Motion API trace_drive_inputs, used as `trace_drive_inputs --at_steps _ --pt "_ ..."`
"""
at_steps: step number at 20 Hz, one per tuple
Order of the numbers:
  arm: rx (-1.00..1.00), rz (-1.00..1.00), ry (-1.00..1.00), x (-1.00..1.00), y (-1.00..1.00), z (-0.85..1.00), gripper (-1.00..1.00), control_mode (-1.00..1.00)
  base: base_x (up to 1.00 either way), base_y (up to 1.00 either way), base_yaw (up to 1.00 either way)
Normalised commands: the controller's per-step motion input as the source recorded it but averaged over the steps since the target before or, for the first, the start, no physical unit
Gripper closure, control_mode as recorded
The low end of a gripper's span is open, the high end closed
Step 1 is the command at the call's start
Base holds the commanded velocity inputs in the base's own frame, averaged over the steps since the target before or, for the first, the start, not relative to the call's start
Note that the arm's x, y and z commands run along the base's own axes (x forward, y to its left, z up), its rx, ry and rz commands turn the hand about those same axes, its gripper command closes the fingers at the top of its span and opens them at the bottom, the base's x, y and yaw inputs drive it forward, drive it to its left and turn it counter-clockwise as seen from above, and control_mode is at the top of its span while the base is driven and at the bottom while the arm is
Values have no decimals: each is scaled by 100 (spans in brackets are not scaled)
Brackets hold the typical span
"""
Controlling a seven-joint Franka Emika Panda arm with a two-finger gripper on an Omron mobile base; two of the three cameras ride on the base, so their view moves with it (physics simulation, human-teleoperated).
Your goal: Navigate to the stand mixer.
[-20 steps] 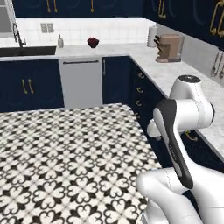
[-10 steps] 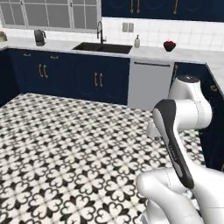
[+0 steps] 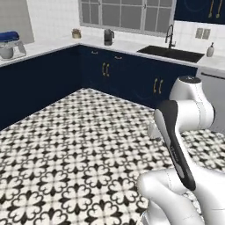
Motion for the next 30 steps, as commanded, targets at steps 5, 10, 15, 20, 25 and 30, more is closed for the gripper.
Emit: trace_drive_inputs --at_steps 5,10,15,20,25,30 --pt "0 0 0 0 0 0 -100 100 100 -3 52" --pt "0 0 0 0 0 0 -100 100 100 -6 43" --pt "0 0 0 0 0 0 -100 100 100 -22 37" --pt "0 0 0 0 0 0 -100 100 100 -35 31" --pt "0 0 0 0 0 0 -100 100 100 -56 24" --pt "0 0 0 0 0 0 -100 100 100 -67 20"
